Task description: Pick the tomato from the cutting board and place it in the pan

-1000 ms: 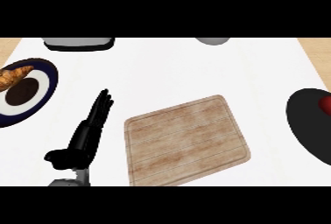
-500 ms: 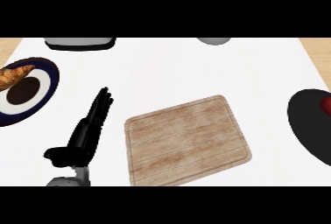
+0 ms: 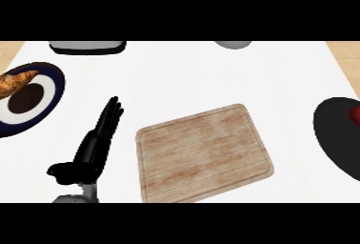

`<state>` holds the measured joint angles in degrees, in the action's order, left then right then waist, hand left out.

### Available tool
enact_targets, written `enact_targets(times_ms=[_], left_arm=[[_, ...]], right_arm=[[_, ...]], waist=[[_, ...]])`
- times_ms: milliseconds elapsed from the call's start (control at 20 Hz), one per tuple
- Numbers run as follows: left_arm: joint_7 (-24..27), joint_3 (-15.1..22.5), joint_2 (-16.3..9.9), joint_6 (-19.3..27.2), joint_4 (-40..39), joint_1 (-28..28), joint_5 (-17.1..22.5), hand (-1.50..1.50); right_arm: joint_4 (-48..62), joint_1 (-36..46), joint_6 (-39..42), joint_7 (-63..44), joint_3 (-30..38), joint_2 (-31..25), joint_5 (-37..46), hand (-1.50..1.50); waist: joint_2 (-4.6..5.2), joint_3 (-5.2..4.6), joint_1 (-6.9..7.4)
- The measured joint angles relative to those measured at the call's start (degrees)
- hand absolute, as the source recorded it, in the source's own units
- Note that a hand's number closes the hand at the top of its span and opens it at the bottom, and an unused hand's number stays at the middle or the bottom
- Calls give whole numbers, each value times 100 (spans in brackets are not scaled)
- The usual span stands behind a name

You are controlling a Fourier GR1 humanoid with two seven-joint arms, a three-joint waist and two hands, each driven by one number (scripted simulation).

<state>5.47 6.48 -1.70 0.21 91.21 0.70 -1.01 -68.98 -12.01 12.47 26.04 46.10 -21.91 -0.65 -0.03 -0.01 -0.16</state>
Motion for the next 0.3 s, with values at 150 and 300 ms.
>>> enact_targets(times_ms=[150,300], left_arm=[[69,25,13,-30,30,-91,-28,0],[-13,0,27,4,33,0,-40,0]], right_arm=[[29,0,2,-1,15,-137,45,-150],[119,-21,-146,176,16,-170,186,-150]], waist=[[1,2,4],[2,1,4]])
